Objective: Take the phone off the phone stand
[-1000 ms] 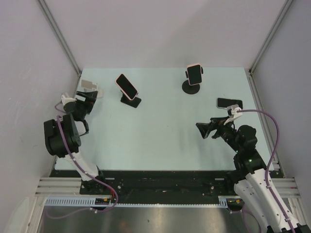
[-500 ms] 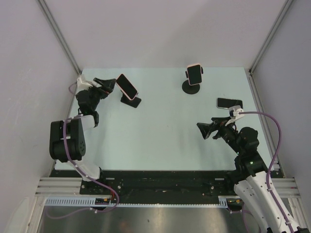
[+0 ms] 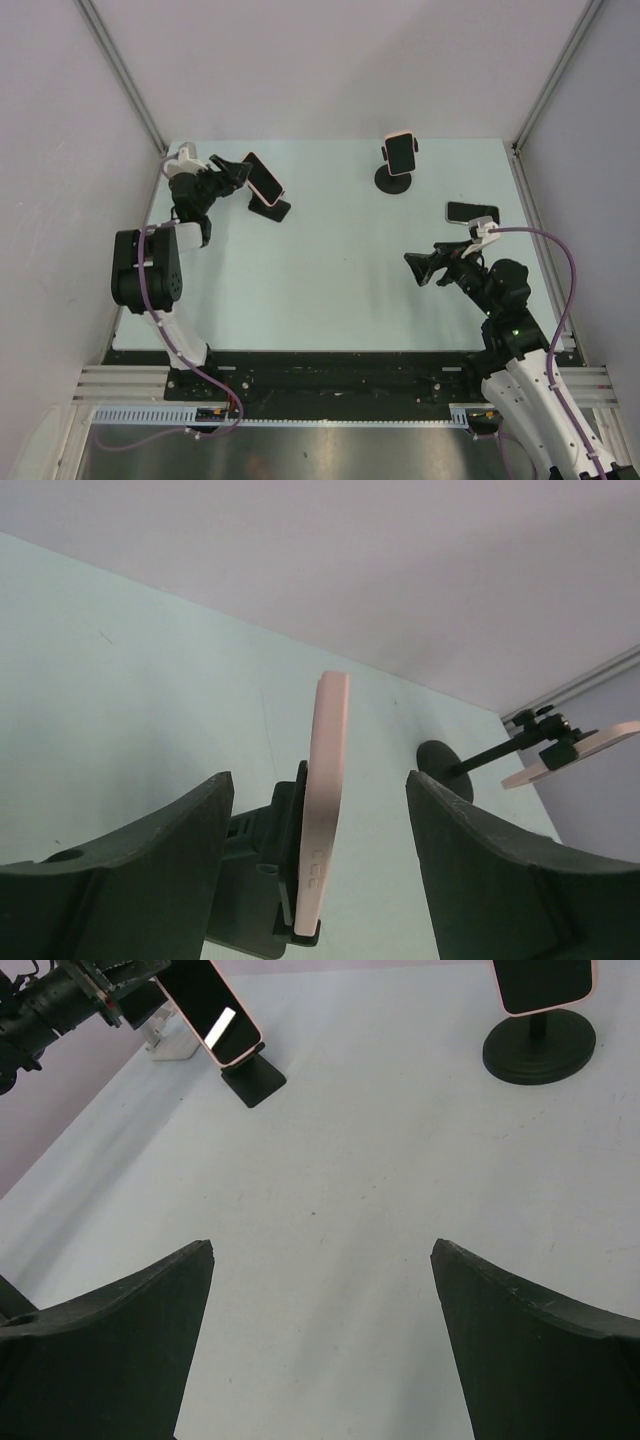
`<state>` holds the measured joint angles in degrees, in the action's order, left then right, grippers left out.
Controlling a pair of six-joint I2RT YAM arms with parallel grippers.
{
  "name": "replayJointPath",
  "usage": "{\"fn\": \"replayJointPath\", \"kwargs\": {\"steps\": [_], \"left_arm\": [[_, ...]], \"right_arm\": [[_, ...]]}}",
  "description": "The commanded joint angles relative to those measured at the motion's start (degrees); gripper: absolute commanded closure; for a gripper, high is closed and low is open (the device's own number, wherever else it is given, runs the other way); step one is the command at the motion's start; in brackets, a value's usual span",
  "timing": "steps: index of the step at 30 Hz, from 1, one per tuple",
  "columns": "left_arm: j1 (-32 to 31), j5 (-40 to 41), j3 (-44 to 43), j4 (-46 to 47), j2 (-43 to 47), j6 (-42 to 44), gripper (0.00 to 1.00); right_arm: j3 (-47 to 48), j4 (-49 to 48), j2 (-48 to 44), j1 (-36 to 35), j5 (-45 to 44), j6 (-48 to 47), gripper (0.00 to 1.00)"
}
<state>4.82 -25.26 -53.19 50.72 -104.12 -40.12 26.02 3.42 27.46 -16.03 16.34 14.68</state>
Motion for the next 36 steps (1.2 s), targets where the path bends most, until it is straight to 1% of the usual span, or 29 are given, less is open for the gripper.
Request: {"fn": "replayJointPath", "kwargs": {"steps": [1, 3, 4, 12, 13, 15, 16, 19, 21, 22, 30, 33, 36], "left_arm": [[-1.13, -0.41, -3.24, -1.76, -1.09, 4.34, 0.29], [-1.39, -0.93, -3.67, -2.03, -1.35, 4.96, 0.33], [-1.57, -1.02, -3.76, -2.11, -1.44, 5.22, 0.38], [-2.01, -3.30, -3.94, -2.73, -1.18, 6.28, 0.64], [-2.09, -3.66, -4.03, -2.73, -1.09, 6.28, 0.71], [-2.18, -4.10, -4.03, -2.73, -0.21, 6.28, 0.78], [-2.18, -4.10, -4.11, -2.82, 0.14, 6.37, 0.85], [-2.09, -4.36, -4.38, -2.91, 1.81, 6.37, 0.93], [-2.09, -4.54, -4.73, -2.99, 3.04, 6.02, 0.96], [-2.18, -4.80, -4.82, -2.99, 3.39, 5.84, 1.00], [-2.45, -4.89, -4.91, -2.99, 8.22, 4.61, 1.00], [-2.62, -5.59, -4.91, -2.99, 10.51, 3.56, 1.00], [-2.97, -5.86, -4.03, -2.99, 13.05, 0.67, 1.00]], "right_arm": [[0.35, -1.05, 0.49, -0.23, -0.25, -0.97, 0.04], [0.26, -1.14, 0.83, -0.23, -0.25, -0.88, 0.04], [0.26, -1.14, 0.84, -0.31, -0.25, -0.88, 0.04], [0.26, -0.96, 0.75, -0.23, -0.17, -1.05, 0.05], [0.26, -1.05, 0.75, -0.23, -0.17, -0.97, 0.05], [0.35, -1.05, 0.40, -0.23, -0.08, -0.97, 0.05], [0.35, -1.05, 0.31, -0.23, -0.08, -0.88, 0.05], [0.35, -0.96, -0.04, -0.31, -0.08, -0.79, 0.05], [0.35, -1.13, -0.30, -0.23, -0.08, -0.70, 0.05], [0.26, -1.05, -0.39, -0.31, -0.08, -0.70, 0.05], [0.70, -0.44, -1.89, -0.40, -0.25, -0.09, 0.05], [1.40, 0.18, -1.54, -0.32, -0.17, 0.00, 0.01], [1.93, -0.17, -0.22, -0.32, 1.85, 1.40, 0.00]]}}
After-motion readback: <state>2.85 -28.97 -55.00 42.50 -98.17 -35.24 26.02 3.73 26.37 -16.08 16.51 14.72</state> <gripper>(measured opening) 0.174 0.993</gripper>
